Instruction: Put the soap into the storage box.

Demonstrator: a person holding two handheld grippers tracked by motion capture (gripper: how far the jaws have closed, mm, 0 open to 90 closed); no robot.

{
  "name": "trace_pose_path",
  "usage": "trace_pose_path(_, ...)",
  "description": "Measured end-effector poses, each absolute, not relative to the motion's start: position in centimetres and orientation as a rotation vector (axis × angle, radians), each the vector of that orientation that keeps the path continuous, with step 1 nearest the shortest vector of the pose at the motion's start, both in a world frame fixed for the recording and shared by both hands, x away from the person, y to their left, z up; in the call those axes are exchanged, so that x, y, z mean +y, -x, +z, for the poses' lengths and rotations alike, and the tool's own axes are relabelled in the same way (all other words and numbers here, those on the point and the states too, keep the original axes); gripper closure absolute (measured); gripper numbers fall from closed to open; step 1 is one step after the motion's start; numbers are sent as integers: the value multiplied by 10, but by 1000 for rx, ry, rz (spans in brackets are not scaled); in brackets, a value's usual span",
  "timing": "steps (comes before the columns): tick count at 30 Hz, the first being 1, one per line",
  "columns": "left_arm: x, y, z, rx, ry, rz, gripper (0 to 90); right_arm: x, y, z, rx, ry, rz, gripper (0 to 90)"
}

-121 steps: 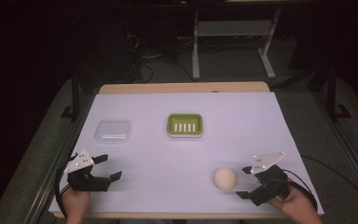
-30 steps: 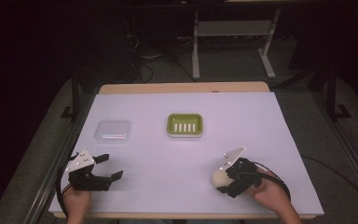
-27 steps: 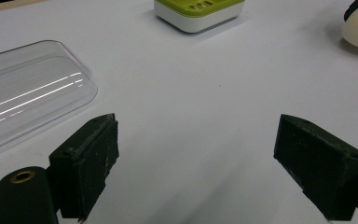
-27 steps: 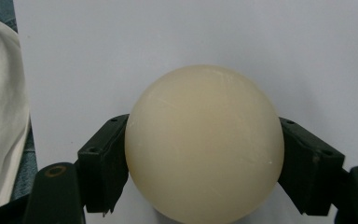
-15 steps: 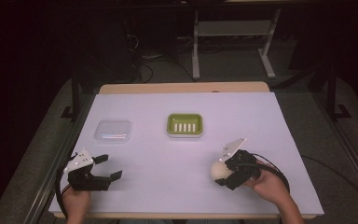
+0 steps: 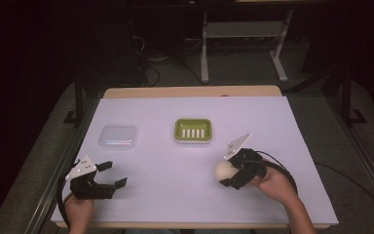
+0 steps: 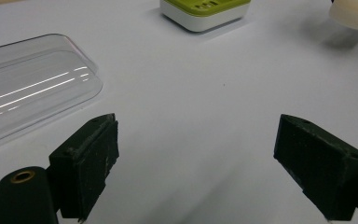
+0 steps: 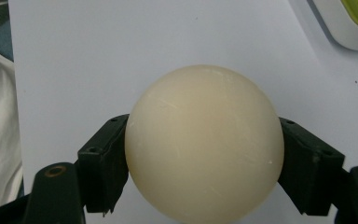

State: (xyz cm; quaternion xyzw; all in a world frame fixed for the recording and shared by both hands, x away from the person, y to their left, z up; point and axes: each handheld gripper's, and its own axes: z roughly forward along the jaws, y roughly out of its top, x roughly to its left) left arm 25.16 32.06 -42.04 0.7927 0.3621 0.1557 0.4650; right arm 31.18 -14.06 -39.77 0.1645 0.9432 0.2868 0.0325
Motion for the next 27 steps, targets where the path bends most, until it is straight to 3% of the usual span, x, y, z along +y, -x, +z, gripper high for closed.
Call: trace_pose_path(27,321,-251,-421,888,-1947,385,132,-118,-343,-394,2936,-457,894,244)
